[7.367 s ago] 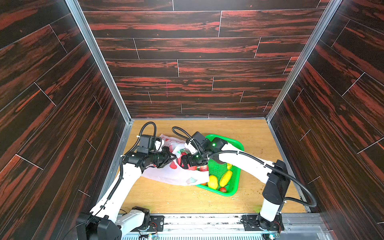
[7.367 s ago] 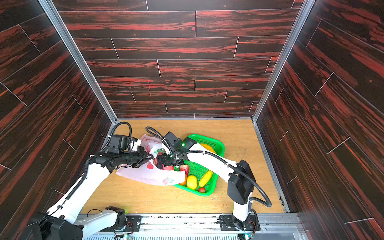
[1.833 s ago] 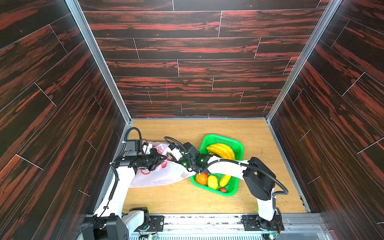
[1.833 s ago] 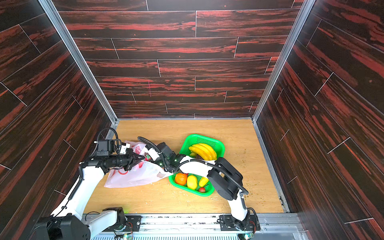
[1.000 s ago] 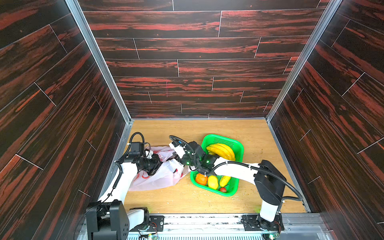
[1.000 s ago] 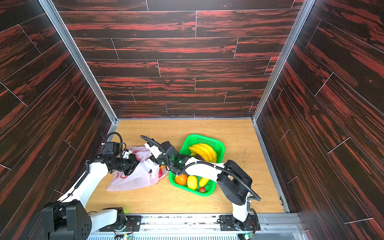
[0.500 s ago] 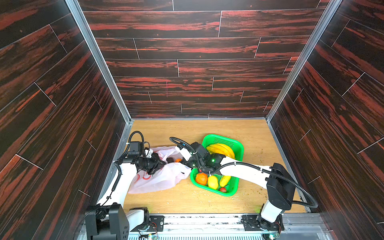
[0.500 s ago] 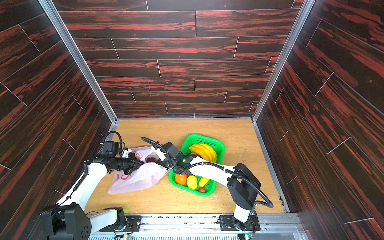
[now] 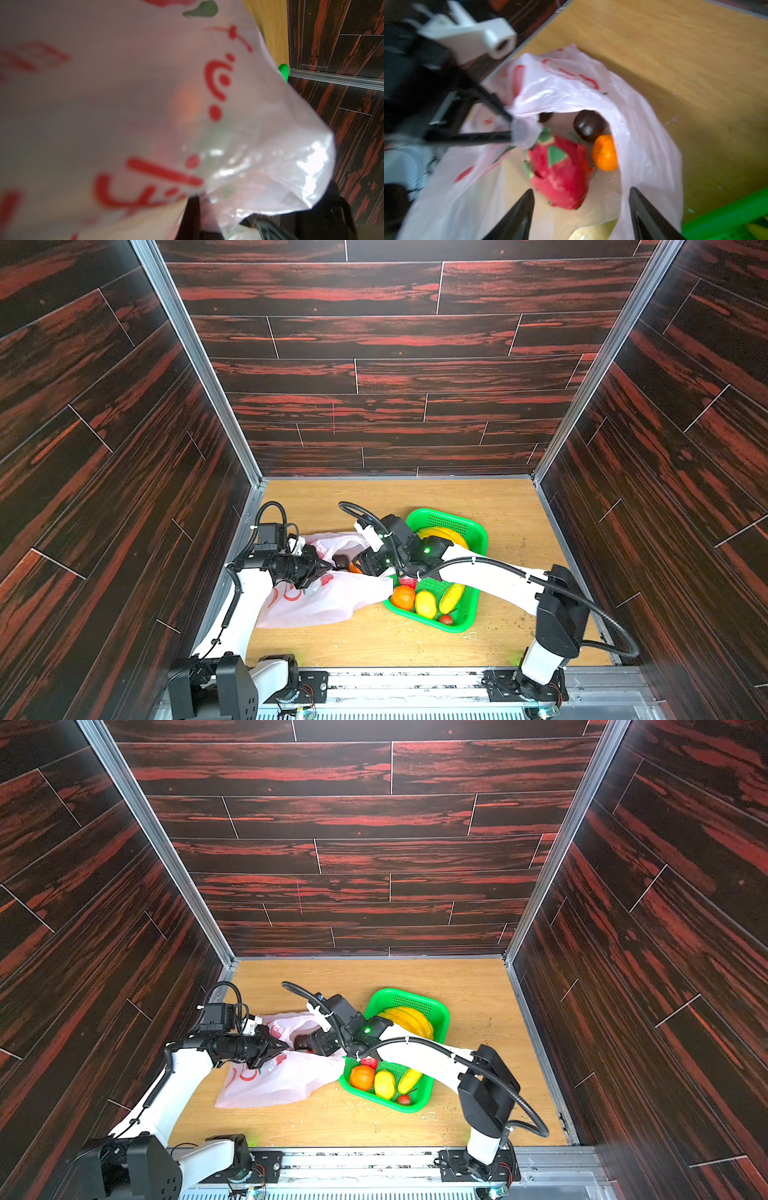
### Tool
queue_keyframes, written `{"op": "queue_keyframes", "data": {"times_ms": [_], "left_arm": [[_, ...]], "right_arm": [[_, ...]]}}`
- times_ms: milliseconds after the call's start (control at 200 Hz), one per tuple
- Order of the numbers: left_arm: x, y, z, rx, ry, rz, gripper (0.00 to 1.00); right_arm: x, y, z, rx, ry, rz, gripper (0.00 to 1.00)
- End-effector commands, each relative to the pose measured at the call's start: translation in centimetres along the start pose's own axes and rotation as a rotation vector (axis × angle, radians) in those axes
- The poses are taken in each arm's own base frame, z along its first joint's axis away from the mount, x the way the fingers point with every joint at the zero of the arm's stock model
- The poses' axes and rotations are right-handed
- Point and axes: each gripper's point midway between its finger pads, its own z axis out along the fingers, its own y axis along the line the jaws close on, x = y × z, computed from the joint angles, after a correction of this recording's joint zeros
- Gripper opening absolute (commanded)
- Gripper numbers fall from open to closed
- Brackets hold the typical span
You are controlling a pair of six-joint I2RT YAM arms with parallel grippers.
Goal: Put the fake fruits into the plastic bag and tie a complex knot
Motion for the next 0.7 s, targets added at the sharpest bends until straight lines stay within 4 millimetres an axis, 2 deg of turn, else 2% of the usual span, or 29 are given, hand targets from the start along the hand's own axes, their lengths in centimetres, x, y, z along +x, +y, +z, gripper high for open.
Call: {"op": "queue_keyframes", "data": {"times_ms": [0, 75, 135, 256, 336, 391, 421, 526, 691], "left_arm": [[-0.1, 0.1, -0.1, -0.004, -0.009, 0.012, 0.0], [-0.2, 0.2, 0.0, -0.006, -0.004, 0.005, 0.0], [-0.3, 0.2, 0.1, -0.005, -0.002, 0.006, 0.0], [-0.4, 0.0, 0.1, -0.002, 0.0, 0.004, 0.0], [-0.5, 0.1, 0.0, -0.008, -0.006, 0.006, 0.0], [-0.4, 0.1, 0.1, -0.01, -0.006, 0.005, 0.0], [-0.4, 0.1, 0.1, -0.01, -0.005, 0.005, 0.0], [-0.4, 0.3, 0.1, -0.017, -0.007, 0.009, 0.0], [-0.6, 0.3, 0.1, -0.014, -0.013, 0.008, 0.0]], "right_arm": [[-3.2, 2.4, -5.8, -0.139, -0.108, -0.034, 0.73], [-3.6, 1.2, -8.4, -0.129, -0.141, -0.047, 0.74], [-3.0, -0.3, -10.1, -0.119, -0.152, -0.051, 0.79], [0.1, -3.1, -11.7, -0.14, -0.096, -0.047, 0.79], [2.8, -4.4, -11.3, -0.133, -0.036, -0.049, 0.8], [3.9, -4.6, -10.8, -0.158, -0.005, -0.045, 0.8], [4.4, -4.0, -10.5, -0.204, 0.008, -0.042, 0.8], [5.1, -3.1, -8.7, -0.3, 0.032, -0.029, 0.79], [5.1, -3.5, -5.8, -0.336, 0.055, 0.009, 0.79]]}}
